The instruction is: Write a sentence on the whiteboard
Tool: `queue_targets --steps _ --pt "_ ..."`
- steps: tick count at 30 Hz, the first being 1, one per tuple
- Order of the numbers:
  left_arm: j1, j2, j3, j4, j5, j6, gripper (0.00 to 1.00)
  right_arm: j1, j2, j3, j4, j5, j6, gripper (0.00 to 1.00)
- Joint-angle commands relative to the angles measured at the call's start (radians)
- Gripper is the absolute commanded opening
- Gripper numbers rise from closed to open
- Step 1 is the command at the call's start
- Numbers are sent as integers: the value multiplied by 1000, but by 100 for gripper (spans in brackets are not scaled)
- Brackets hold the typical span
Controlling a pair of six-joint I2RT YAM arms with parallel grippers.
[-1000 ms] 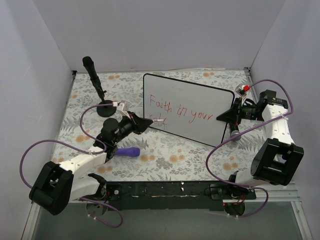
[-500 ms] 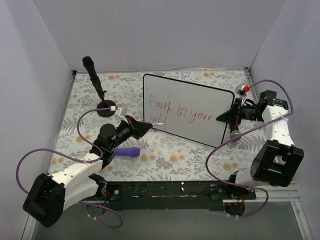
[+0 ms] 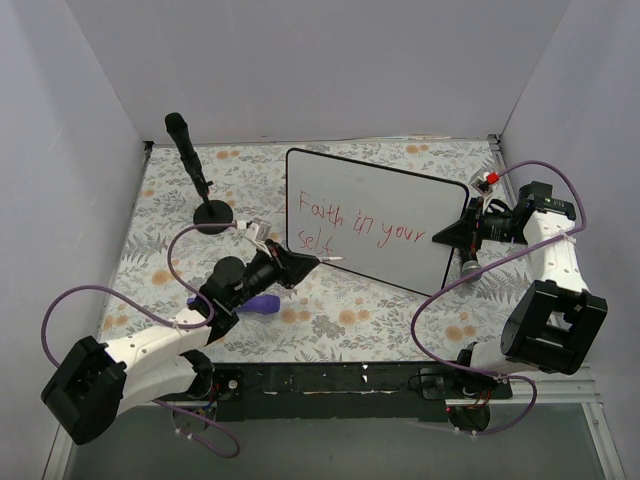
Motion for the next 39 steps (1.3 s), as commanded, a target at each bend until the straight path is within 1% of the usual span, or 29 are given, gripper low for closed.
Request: queue_targets --steps 1,6,10,16,17,23,28,39 --pt "-35 18 -7 54 -77 -5 0 12 -31 -4 5 42 -18 1" --pt "-59 54 5 57 -149 -24 0 12 -31 -4 5 39 -18 1" --pt "-74 82 19 72 -180 -22 0 12 -33 -7 6 39 -18 1" --pt "-81 143 57 94 -187 -19 0 12 -25 -4 6 38 -18 1" --pt "-81 151 62 97 -219 -19 0 12 -23 -3 6 36 -18 1" --pt "-82 228 107 106 -246 4 0 12 -25 -3 9 36 -17 1" --pt "-81 266 111 104 -290 19 0 12 -28 -6 8 38 -17 1" --pt "-81 311 120 69 -307 30 0 12 -23 -4 9 38 -15 1"
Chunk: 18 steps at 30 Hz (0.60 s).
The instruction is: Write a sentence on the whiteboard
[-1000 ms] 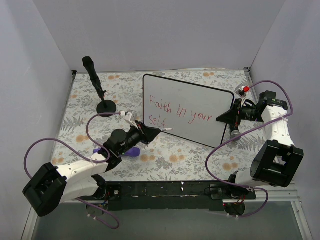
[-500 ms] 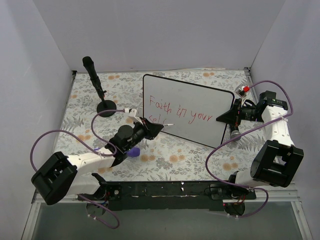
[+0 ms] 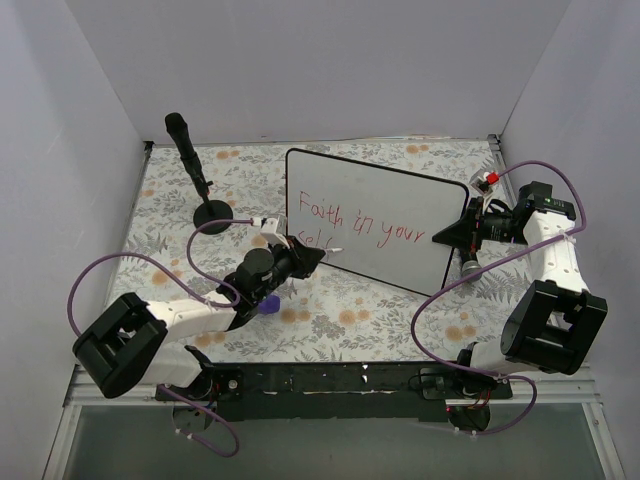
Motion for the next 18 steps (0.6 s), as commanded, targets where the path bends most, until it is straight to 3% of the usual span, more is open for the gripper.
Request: queue_targets --steps 1,18 --pt "-5 15 31 -7 -25 18 0 12 -21 -1 7 39 -15 1" --pt "-5 65 65 -18 -51 40 0 12 -25 -2 7 40 -15 1"
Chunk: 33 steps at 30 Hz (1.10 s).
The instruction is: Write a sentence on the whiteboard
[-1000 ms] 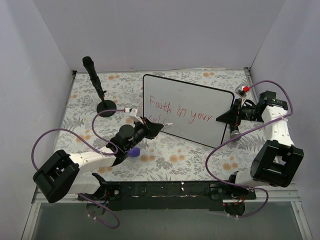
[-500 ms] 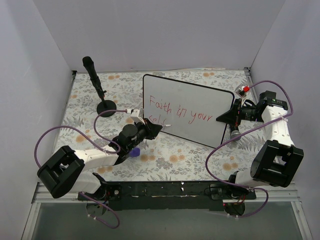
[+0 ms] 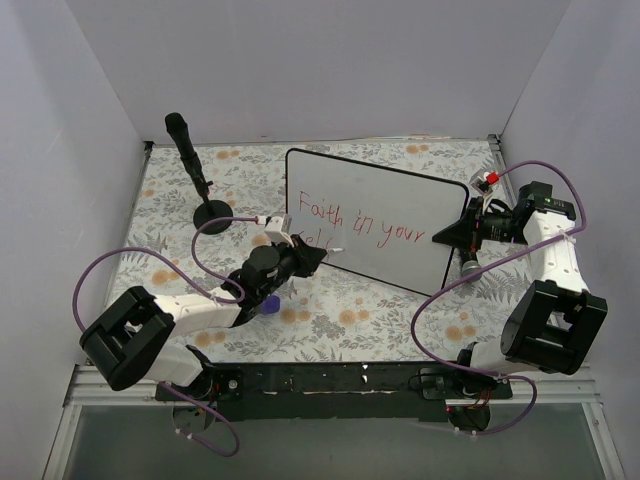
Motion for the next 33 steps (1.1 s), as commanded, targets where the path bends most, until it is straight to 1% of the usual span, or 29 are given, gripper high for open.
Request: queue_targets --steps 1,13,23,33 --pt "-5 7 34 -6 -34 21 0 12 -25 -4 5 40 -15 1" --pt "-4 40 37 -49 -18 16 0 12 -26 -2 7 42 -15 1" --pt "-5 60 26 -43 1 5 0 12 -26 -1 4 42 -15 1" --pt "-4 42 69 -42 8 14 0 12 -29 -4 4 43 -14 1"
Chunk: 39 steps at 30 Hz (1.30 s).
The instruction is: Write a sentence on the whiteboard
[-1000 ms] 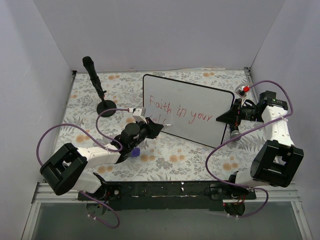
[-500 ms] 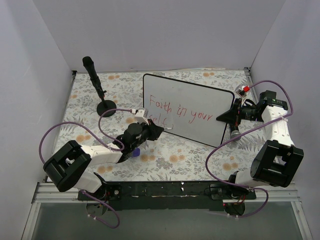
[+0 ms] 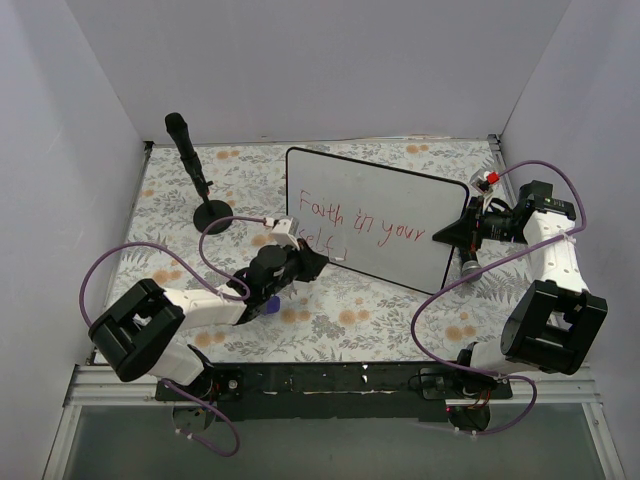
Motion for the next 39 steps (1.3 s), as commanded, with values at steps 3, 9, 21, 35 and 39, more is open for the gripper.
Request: queue_targets --steps 3,9,21,35,39 --pt "1 -26 73 -2 -15 21 0 12 -29 -4 -15 44 -13 1" --pt "1 -28 93 1 -10 26 0 12 -31 -4 -13 44 -13 1" --pt "2 -55 118 -15 -4 33 0 12 -29 -5 -12 44 -13 1" --pt "2 21 70 -3 8 21 0 12 -29 -4 -13 44 -13 1" --pt "1 40 66 1 14 16 0 12 -31 -4 -13 45 -13 1"
